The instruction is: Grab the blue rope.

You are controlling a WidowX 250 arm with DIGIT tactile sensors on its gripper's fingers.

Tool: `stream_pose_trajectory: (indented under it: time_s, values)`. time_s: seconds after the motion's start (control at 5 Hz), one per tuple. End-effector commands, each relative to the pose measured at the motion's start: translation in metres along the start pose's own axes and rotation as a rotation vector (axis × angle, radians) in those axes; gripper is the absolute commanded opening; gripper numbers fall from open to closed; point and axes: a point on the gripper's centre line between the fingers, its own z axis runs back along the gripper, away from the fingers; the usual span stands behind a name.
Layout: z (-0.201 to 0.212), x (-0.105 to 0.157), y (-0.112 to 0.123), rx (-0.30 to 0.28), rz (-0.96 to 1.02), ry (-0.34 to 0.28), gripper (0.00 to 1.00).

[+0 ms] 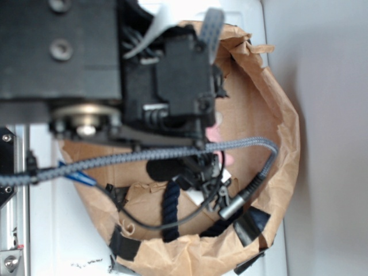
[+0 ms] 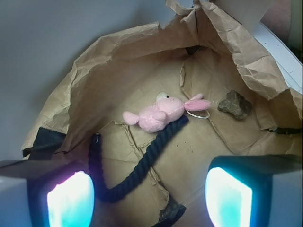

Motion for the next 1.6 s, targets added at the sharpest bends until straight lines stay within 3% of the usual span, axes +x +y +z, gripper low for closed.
stream_pose_trajectory:
  time_s: [0.0,0.4,0.6,0.8,1.0,1.4]
  values:
    - [0.013,0.003,-0.001,-0.029,-0.007,-0.037,1.00]
    - [-0.040,-0.014,0.017,-0.004,0.024,0.003,1.00]
    - [-0.060,-0.014,0.017,-0.041,0.096,-0.033,1.00]
    - [-0.090,0.029,0.012,-0.018,0.191,-0.033,1.00]
    - [-0.104,0.029,0.006,-0.008,0.195,0.000,1.00]
    - [-0.103,0.027,0.002,0.002,0.180,-0.009,1.00]
